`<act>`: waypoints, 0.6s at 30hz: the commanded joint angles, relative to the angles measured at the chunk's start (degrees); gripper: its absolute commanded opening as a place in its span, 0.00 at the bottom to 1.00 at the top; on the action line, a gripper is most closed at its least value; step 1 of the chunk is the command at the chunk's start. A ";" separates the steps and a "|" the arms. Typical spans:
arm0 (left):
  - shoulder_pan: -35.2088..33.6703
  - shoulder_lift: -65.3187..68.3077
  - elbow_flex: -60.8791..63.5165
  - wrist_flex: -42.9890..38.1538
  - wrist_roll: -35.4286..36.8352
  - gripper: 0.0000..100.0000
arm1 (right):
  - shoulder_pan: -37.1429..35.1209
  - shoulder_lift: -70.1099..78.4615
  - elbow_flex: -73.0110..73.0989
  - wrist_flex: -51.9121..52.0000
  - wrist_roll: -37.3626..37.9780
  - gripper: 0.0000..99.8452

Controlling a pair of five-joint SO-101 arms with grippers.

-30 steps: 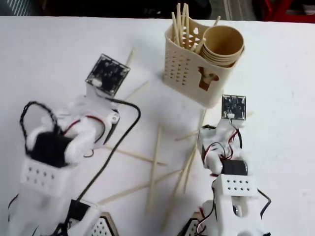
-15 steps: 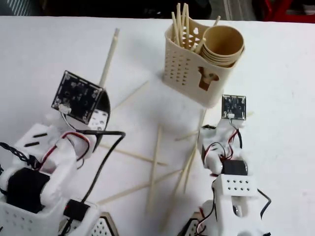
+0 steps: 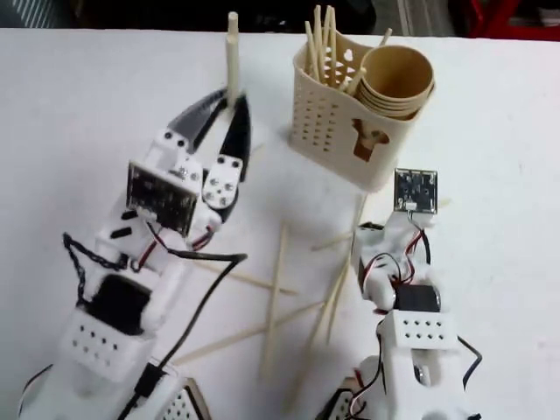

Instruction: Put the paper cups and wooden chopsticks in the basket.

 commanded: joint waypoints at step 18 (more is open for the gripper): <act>2.51 59.74 -54.15 -8.26 12.75 0.02 | 0.13 -0.13 -0.53 -1.10 -0.53 0.02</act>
